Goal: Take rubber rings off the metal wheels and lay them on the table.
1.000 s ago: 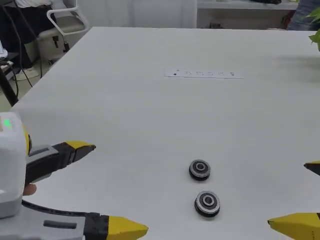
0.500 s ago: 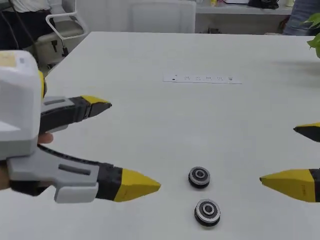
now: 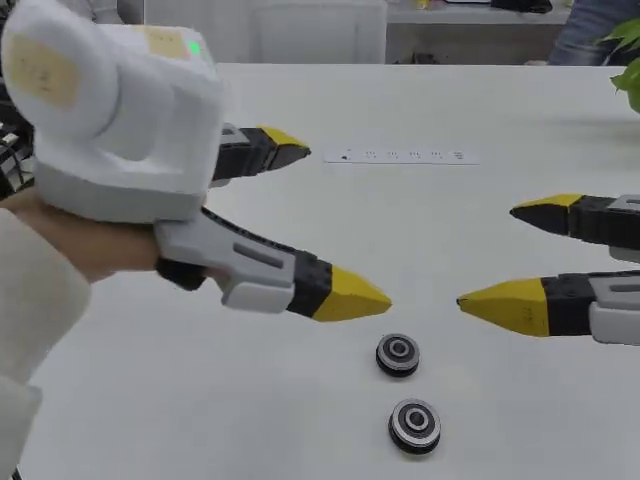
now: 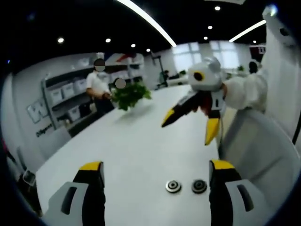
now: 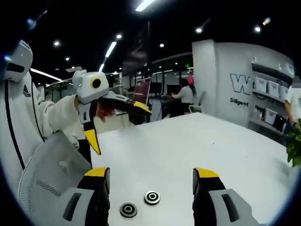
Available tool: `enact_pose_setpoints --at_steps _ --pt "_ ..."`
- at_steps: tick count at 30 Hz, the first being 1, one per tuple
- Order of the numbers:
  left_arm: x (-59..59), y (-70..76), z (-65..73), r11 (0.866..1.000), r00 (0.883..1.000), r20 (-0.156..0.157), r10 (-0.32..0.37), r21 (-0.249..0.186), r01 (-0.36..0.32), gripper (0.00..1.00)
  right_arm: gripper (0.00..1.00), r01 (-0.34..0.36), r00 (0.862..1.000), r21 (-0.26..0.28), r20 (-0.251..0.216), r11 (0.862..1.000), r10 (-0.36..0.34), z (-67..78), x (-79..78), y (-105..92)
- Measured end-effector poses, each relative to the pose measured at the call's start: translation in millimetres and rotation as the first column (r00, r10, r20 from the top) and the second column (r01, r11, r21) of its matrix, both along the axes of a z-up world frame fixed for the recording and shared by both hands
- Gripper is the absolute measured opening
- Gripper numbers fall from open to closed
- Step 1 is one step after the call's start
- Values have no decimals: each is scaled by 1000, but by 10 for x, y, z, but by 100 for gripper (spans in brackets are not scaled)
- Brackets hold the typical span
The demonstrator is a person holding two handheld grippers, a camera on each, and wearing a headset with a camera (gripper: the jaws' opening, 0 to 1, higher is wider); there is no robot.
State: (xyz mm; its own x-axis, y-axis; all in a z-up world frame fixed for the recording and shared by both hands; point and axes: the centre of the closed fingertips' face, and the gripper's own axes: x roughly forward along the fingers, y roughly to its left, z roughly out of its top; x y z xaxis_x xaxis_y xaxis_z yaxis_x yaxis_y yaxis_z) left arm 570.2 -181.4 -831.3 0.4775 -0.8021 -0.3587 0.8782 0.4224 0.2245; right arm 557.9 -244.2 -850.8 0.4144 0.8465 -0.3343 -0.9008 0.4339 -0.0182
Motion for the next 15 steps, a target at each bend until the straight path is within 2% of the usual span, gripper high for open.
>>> enact_pose_setpoints --at_steps 1,2,3,4,5,7,8,9,10,11,13,15 --pt "5 -35 -10 1000 1000 13 -11 -15 11 92 67 -14 1000 4 15 1000 14 -12 -1 17" --pt "-3 -106 -11 997 999 20 -32 -65 34 90 63 -25 999 15 30 1000 24 -32 2 40" --pt "-8 -131 -32 996 999 15 -38 -85 39 88 61 -27 999 20 26 999 27 -57 -2 44" --pt "-2 -151 -69 994 999 26 -43 -103 45 86 60 -44 999 31 28 999 43 -85 -16 66" --pt "-7 -168 -99 992 998 35 -51 -112 54 84 59 -54 998 39 27 998 53 -105 -26 79" --pt "-36 -188 -227 991 997 32 -66 -110 69 80 57 -69 998 53 7 996 69 -175 -59 96" --pt "-61 -202 -282 991 997 15 -78 -112 79 78 56 -75 997 57 -3 996 76 -205 -71 102" --pt "-96 -224 -354 988 996 -13 -91 -128 89 76 55 -80 997 58 -14 995 81 -251 -80 115" --pt "-114 -238 -389 985 995 -27 -100 -143 96 75 55 -92 995 51 -22 994 94 -287 -100 127" --pt "-141 -261 -427 979 993 -47 -113 -175 103 74 54 -108 994 35 -30 993 109 -341 -126 142" --pt "-171 -284 -504 972 988 -88 -125 -211 104 73 51 -126 991 16 -48 992 126 -436 -150 158" --pt "-180 -296 -574 971 986 -96 -133 -213 110 72 50 -141 987 -6 -77 990 140 -552 -184 157"
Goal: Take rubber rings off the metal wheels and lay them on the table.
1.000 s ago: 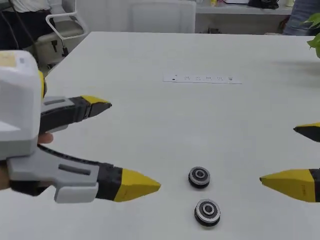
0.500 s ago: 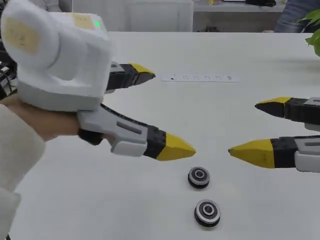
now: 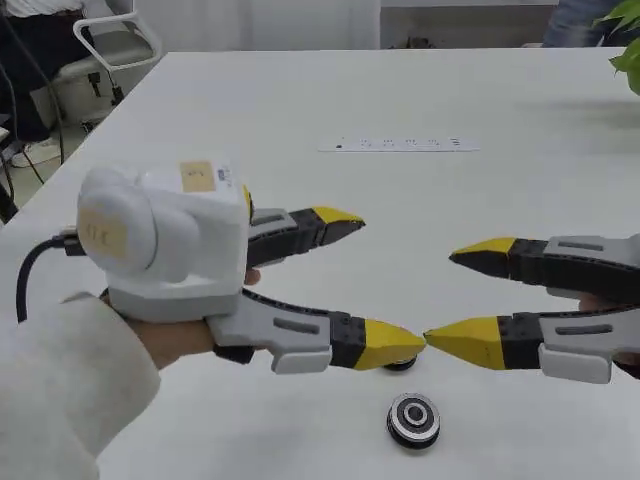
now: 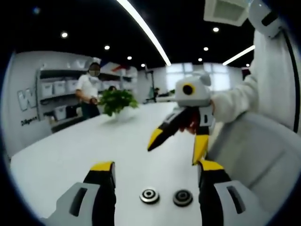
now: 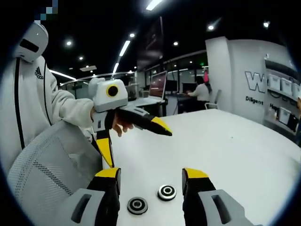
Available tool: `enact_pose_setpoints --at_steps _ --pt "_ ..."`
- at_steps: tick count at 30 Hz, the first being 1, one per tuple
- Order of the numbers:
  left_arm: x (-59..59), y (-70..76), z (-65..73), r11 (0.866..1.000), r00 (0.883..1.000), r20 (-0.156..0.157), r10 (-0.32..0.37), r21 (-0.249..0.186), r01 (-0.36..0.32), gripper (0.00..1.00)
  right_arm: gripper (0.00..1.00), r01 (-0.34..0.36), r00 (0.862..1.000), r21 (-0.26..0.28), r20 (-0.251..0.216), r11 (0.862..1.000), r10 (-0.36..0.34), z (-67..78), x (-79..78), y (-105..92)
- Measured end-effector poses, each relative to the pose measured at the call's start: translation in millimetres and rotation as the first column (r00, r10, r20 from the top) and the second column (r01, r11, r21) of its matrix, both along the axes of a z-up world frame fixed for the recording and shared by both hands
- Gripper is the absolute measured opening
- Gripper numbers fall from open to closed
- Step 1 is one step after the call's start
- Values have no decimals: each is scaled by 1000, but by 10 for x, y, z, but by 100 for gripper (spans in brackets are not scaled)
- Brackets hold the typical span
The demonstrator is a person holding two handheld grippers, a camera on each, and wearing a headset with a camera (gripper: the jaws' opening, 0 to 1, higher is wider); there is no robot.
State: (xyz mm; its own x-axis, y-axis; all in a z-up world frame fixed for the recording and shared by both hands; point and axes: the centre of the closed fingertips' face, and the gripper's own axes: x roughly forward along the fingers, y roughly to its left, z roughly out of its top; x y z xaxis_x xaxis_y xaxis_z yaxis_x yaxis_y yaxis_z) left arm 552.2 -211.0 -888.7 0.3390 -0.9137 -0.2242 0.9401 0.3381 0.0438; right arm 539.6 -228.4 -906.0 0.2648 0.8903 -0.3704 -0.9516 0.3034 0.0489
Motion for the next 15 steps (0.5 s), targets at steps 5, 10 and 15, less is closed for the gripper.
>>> enact_pose_setpoints --at_steps 5,10,15 --pt "-33 -55 -190 1000 999 -33 -29 9 29 66 46 -47 998 -85 -35 995 44 -286 -98 -16" --pt "-123 -122 -357 998 996 -74 -58 24 60 62 42 -94 993 -125 -88 988 83 -492 -194 12" --pt "-243 -204 -556 989 994 -54 -99 103 104 54 41 -108 988 -164 -128 981 88 -662 -249 0"
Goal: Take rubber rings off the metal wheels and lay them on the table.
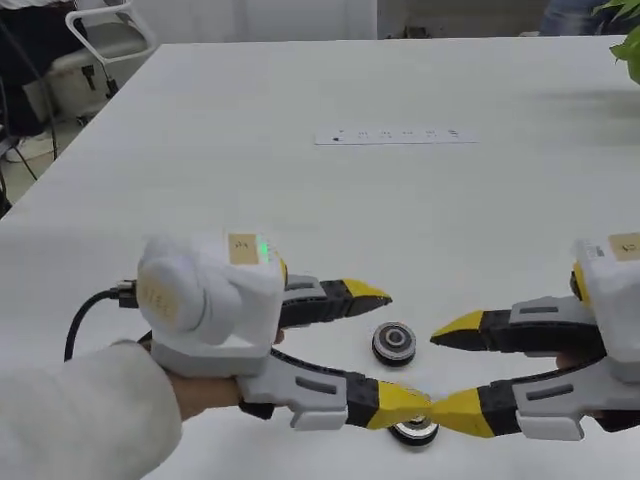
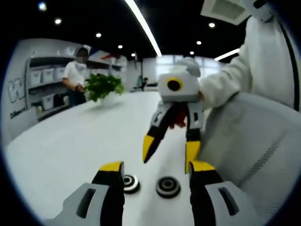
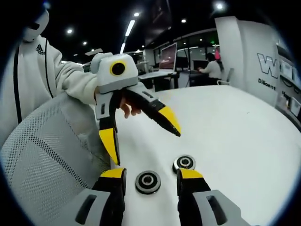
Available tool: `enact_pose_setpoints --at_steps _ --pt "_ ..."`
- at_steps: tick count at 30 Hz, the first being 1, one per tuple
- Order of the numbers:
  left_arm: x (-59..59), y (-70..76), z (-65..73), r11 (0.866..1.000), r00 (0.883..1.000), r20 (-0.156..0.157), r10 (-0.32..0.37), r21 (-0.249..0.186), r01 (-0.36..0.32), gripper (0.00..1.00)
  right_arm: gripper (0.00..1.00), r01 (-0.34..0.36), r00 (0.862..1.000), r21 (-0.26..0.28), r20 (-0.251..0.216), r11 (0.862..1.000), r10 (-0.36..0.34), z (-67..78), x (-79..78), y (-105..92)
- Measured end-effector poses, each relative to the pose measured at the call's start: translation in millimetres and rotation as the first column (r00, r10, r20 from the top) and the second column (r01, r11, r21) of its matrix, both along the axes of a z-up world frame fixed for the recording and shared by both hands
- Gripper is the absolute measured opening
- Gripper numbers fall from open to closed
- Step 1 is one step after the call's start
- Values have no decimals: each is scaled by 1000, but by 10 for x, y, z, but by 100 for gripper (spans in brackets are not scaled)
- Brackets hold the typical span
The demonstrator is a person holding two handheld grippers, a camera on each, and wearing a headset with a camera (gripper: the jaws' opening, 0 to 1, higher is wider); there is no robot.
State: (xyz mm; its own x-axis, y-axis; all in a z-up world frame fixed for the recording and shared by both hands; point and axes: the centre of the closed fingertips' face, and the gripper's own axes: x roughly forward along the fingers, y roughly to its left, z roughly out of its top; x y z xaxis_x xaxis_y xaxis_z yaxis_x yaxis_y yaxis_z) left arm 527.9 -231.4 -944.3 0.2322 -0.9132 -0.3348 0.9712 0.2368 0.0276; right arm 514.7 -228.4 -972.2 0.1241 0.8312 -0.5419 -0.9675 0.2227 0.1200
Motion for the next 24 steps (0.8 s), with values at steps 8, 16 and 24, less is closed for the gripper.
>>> enact_pose_setpoints --at_steps 8,16,24 --pt "-84 -78 -165 999 999 -1 -41 33 41 38 38 -41 999 -87 -29 995 38 -271 -87 -29" --pt "-81 -38 -432 995 998 -45 -42 88 46 32 35 -30 999 -128 -48 991 24 -407 -65 -87" --pt "-137 -88 -531 991 997 -44 -69 115 74 21 31 -34 998 -133 -49 991 28 -424 -71 -91"
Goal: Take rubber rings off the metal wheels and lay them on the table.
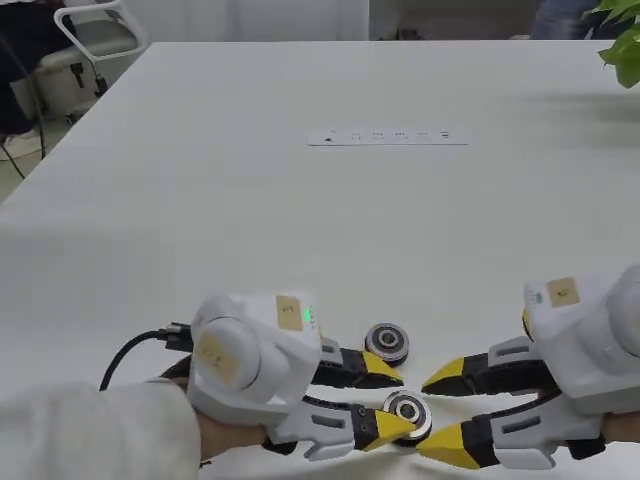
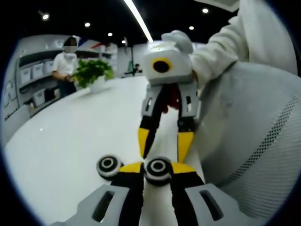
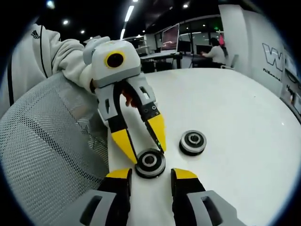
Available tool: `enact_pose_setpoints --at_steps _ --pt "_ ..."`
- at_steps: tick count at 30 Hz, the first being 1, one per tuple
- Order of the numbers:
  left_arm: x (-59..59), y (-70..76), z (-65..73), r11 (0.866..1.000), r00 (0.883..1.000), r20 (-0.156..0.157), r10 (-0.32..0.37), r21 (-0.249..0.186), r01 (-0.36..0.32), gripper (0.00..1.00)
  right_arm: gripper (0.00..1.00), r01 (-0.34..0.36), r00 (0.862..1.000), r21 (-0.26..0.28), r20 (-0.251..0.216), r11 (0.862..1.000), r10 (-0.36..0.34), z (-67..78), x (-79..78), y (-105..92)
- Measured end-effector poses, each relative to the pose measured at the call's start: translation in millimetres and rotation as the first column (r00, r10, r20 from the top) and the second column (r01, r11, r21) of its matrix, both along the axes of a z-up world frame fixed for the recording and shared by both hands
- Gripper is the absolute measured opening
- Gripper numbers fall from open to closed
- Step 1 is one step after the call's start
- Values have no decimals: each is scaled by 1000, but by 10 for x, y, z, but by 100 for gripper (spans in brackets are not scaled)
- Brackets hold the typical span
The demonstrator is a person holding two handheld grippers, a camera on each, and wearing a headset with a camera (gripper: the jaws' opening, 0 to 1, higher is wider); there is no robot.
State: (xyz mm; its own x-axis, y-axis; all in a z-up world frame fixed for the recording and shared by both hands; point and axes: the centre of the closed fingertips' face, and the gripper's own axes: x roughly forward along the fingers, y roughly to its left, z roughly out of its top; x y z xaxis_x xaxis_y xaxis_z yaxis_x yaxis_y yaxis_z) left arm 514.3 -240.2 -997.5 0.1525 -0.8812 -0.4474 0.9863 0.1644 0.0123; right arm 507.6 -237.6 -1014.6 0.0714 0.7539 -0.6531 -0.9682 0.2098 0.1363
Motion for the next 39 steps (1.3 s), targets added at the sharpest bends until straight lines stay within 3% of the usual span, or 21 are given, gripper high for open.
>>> enact_pose_setpoints --at_steps 7,17,25,29,34,39 --pt "6 5 -26 1000 1000 8 4 15 -4 15 28 -6 1000 -5 7 1000 6 -18 -6 2" --pt "2 -13 -29 1000 1000 23 -9 2 9 14 25 0 1000 -10 18 1000 0 -37 11 14" --pt "44 31 -32 1000 1000 27 16 7 -17 13 14 -40 997 -50 69 998 43 -50 22 -20" --pt "48 40 -34 1000 999 24 22 6 -22 13 12 -41 996 -52 73 998 45 -52 27 -17" --pt "45 46 -33 1000 999 24 27 5 -27 13 10 -68 991 -86 112 994 78 -60 32 -19" --pt "61 65 -34 999 999 19 37 5 -37 13 2 -75 985 -110 149 991 91 -66 70 -33"
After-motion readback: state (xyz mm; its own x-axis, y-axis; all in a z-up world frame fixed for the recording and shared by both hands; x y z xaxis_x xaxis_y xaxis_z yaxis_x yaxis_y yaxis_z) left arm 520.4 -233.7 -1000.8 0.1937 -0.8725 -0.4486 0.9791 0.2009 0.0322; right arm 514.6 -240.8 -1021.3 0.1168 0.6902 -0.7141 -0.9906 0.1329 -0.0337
